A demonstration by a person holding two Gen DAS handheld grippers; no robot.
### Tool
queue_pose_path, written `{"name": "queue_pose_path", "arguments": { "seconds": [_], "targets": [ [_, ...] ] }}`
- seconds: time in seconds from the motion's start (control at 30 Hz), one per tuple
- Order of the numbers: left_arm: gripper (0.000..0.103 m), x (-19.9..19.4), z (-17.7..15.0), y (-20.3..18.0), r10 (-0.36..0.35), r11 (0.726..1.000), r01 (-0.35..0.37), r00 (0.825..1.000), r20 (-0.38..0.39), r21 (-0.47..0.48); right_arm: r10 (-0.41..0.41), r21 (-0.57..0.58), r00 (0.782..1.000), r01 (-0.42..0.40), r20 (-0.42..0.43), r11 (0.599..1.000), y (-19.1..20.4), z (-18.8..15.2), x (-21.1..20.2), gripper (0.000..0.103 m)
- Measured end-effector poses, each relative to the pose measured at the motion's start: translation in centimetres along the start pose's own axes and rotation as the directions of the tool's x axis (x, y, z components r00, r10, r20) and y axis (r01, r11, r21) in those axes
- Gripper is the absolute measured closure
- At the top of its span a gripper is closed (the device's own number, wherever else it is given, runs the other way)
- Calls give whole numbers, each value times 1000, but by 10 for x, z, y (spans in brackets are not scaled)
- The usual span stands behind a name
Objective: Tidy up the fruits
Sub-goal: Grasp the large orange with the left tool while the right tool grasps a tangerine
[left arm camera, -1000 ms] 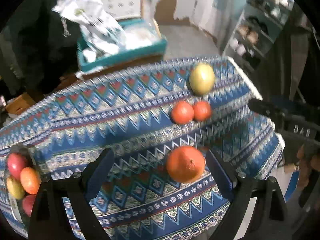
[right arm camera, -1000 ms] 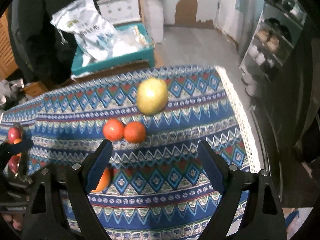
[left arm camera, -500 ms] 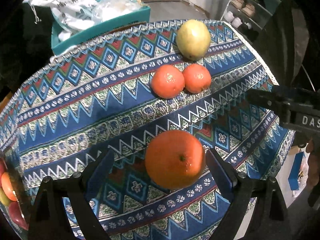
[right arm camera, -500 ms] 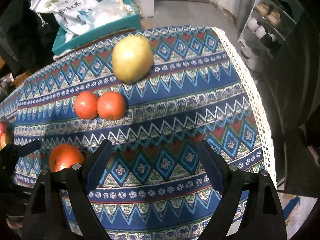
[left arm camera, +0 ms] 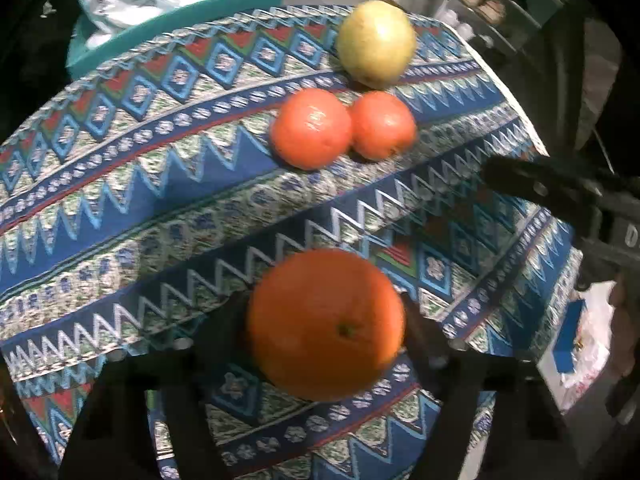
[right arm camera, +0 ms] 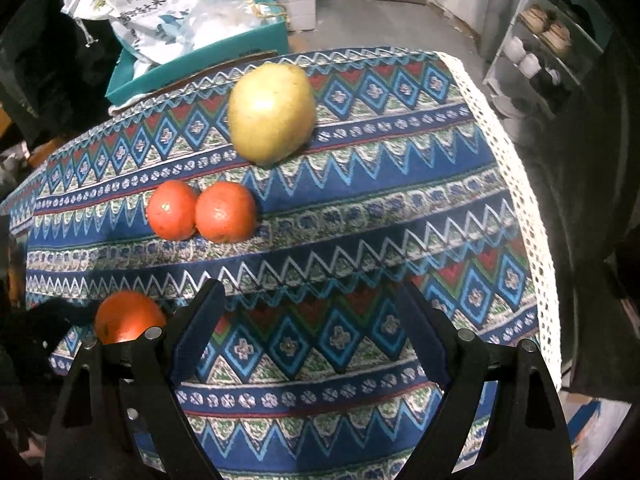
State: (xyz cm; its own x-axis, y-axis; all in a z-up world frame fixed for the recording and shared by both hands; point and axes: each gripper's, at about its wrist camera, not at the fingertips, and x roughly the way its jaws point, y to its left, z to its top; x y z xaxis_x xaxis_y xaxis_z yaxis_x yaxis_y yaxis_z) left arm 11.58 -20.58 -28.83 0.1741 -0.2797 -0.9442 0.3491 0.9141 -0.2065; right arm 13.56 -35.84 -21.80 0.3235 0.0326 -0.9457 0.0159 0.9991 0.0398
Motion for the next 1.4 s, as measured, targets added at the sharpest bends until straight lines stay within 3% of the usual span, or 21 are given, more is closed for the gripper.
{"name": "queue_pose_path", "arguments": {
  "seconds": [0.23,0.57,0.87,0.97,1.07,1.4],
  "targets": [
    [33,-2,1,-2,64,997,-65,997,39,28,54,-37,999,-53,7,998,12,13,20,16],
    [33,-23,15,50,113,991,-105,989,93,-85,100,-70,995,-100,-3,992,27,36,50,16],
    [33,-41,16,84,136,983,-118,983,123,-143,131,-44,991,-131,-18,990,35,45,63,25],
    [33,-45,14,91,133,981,-113,983,122,-159,165,-21,986,-166,-29,986,32,47,64,34],
    [33,-47,13,91,134,980,-114,983,122,-162,227,0,973,-227,-39,974,33,49,65,59],
    [33,-64,8,85,143,981,-120,978,152,-153,119,-65,993,-119,-1,991,46,42,48,60]
  ]
}}
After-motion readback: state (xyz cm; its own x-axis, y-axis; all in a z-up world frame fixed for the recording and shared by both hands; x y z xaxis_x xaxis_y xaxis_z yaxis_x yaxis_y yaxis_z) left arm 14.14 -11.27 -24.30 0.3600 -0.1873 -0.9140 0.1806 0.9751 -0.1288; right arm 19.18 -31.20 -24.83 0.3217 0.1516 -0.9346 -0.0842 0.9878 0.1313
